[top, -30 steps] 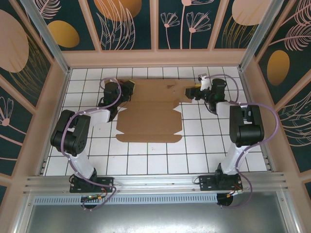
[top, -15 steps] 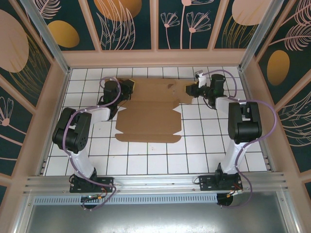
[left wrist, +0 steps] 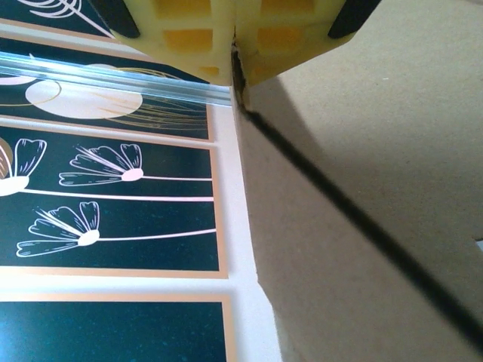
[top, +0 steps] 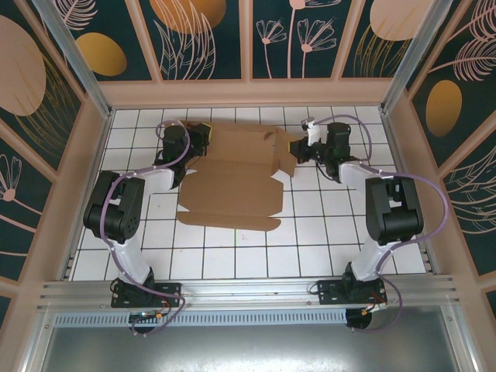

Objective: Fold the paper box

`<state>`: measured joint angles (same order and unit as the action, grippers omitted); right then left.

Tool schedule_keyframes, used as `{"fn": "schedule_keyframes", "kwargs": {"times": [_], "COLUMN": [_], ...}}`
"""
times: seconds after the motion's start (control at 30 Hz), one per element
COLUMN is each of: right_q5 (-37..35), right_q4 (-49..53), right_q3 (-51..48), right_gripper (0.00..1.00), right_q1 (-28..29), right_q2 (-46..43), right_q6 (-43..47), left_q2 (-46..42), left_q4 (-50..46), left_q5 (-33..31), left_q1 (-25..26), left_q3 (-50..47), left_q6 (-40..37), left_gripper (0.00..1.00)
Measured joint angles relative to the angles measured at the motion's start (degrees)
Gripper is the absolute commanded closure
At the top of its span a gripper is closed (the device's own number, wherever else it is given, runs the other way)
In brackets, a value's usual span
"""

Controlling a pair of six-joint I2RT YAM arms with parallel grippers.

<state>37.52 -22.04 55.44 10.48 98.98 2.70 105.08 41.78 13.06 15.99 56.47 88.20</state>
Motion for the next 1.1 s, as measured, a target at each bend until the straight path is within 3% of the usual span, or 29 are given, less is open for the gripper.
{"fn": "schedule_keyframes", "kwargs": {"times": [0.37, 0.57, 1.1], "right_q5": [-0.1, -0.7, -13.8], "right_q4": [-5.1, -4.5, -11.3], "right_q3": [-2.4, -2.6, -13.0], "right_gripper": [0.71, 0.6, 0.57], "right_q1": [4.4, 7.1, 14.9], "right_q2": [-0.8, -1.0, -7.1], "right_q6": [-12.7, -7.4, 1.4], "left_q2": [0.0, 0.0, -2.8], "left_q4": [2.1, 4.0, 21.7], "left_q5": [0.0, 0.7, 6.2], "left_q1": [-0.2, -0.2, -1.0], "left_q3": [-2.4, -3.3, -16.2], "left_q6": [0.0, -0.8, -3.6], "left_gripper": [1.0, 1.0, 1.0]}}
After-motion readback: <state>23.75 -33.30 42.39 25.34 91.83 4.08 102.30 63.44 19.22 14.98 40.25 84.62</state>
